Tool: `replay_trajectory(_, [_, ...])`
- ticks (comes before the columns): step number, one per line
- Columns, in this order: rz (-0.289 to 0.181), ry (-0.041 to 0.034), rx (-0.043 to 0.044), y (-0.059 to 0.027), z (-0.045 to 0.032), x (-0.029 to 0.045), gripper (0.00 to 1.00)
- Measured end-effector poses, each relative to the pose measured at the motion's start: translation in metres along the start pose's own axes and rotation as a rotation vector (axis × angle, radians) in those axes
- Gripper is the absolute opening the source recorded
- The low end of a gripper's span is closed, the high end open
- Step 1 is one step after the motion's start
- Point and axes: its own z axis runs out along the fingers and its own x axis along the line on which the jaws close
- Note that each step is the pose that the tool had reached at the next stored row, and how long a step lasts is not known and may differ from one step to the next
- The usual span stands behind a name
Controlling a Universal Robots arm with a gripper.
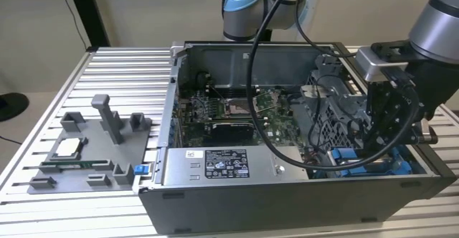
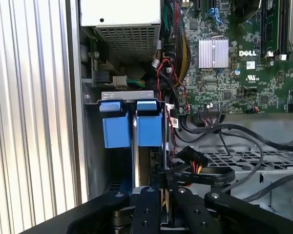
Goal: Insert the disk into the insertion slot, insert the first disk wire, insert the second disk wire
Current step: 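Insert the second disk wire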
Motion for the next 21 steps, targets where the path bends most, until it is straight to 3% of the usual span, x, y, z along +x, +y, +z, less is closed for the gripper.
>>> replay_trajectory(13, [-0.01,-0.0008,0.0001,0.0,0.0031,0.0,0.0])
replay_trajectory(14, [-0.01,-0.002,0.0002,0.0,0.0036,-0.0001,1.0])
replay_trajectory(16, [-0.01,-0.0017,-0.0001,-0.0001,0.0014,-0.0001,1.0])
replay_trajectory(21, [-0.01,-0.0013,-0.001,-0.0002,-0.0194,0.0,1.0])
